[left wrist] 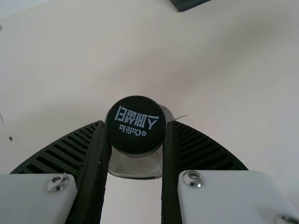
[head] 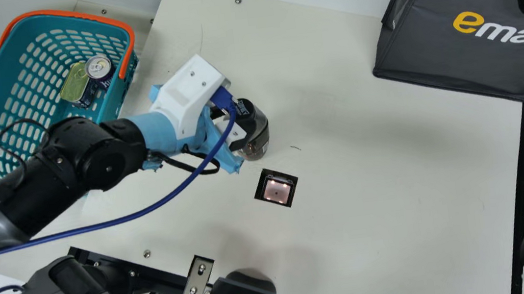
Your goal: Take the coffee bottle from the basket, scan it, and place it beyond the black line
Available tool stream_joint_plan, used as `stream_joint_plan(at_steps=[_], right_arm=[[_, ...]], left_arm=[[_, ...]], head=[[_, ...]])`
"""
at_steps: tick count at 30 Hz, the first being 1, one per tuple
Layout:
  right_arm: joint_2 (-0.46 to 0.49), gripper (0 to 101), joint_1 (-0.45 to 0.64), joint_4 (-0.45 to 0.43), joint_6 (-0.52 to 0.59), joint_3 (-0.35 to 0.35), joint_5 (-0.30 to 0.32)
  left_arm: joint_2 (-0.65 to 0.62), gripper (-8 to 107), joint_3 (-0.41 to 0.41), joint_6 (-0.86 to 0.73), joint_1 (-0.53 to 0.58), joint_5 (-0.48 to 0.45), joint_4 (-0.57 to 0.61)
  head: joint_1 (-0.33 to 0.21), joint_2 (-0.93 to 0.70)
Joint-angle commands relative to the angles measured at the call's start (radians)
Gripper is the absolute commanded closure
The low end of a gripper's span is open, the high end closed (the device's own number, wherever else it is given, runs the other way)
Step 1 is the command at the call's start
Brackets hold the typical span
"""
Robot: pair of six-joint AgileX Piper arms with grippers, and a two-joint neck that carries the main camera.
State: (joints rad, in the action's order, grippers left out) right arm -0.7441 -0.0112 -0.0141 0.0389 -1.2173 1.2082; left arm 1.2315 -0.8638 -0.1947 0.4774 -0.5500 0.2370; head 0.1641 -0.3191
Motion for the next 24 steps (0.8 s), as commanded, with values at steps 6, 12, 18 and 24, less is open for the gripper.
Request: stream_joint_plan(at_steps=[6, 12, 18, 24], right_arm=[[0.0, 10, 0.0, 0.0, 0.0, 0.0, 0.0], [0.0, 10, 0.0, 0.0, 0.0, 0.0, 0.0], [0.0, 10, 0.0, 0.0, 0.0, 0.0, 0.0], [0.0, 10, 0.0, 0.0, 0.0, 0.0, 0.0]], left_arm=[[0.004, 85, 0.01, 0.009, 0.008, 0.009, -0.008], [0.008, 65, 0.008, 0.014, 0.011, 0.01, -0.013], [0.01, 45, -0.002, 0.019, 0.013, 0.005, -0.019], [0.009, 25, -0.014, 0.021, 0.013, -0.003, -0.022]], head=[[-0.026, -0.002], [-0.026, -0.002], [-0.026, -0.002], [-0.026, -0.002]])
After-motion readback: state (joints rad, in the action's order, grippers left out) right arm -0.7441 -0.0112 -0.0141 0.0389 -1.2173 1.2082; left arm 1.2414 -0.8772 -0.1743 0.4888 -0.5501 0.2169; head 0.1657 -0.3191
